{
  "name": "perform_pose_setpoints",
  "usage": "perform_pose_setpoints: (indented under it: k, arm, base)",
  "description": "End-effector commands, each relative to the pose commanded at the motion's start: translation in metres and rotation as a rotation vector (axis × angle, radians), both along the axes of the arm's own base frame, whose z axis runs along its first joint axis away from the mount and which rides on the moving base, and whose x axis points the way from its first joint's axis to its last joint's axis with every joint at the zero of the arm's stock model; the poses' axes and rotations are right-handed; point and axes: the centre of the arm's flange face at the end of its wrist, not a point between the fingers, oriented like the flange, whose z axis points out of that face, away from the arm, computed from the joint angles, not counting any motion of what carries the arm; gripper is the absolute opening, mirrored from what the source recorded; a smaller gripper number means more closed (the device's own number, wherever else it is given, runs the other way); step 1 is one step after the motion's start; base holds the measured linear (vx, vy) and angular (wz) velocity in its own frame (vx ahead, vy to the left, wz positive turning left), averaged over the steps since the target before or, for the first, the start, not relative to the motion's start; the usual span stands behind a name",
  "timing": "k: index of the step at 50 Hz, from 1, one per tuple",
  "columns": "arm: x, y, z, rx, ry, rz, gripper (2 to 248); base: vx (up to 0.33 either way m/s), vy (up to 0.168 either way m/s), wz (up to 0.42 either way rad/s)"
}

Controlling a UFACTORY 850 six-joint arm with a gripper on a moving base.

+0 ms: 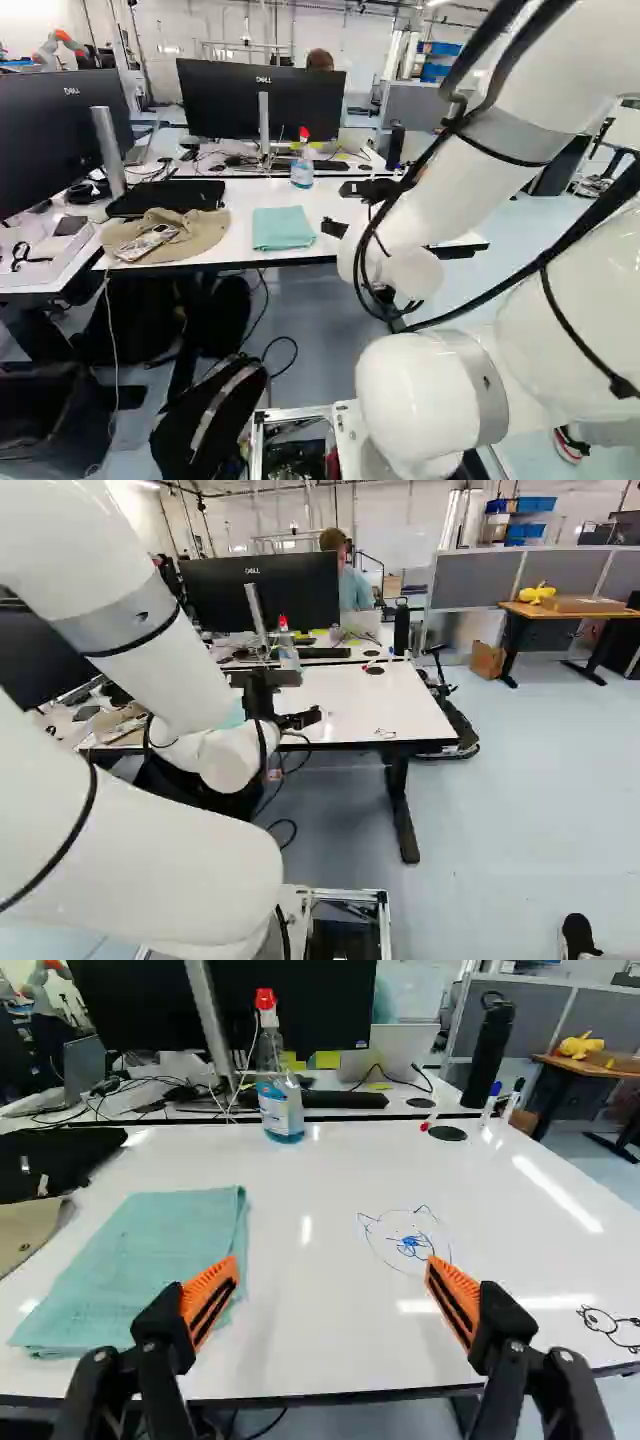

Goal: Clean the table with the green towel

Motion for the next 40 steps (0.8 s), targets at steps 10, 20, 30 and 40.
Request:
perform_pose_setpoints:
  k: [10,20,30,40]
  arm:
    - [0.024,0.010,0.015,0.001,-0.031,0.033,247]
    - [0.038,0.020,0.026,0.002,-0.055,0.065,247]
    - [0.046,0.032,0.035,0.004,-0.065,0.100,247]
    - [0.051,0.044,0.040,0.007,-0.034,0.129,247]
  base:
    - [0.002,0.000,0.000]
    - [0.000,0.000,0.000]
    - [0.000,0.000,0.000]
    - [0.000,0.000,0.000]
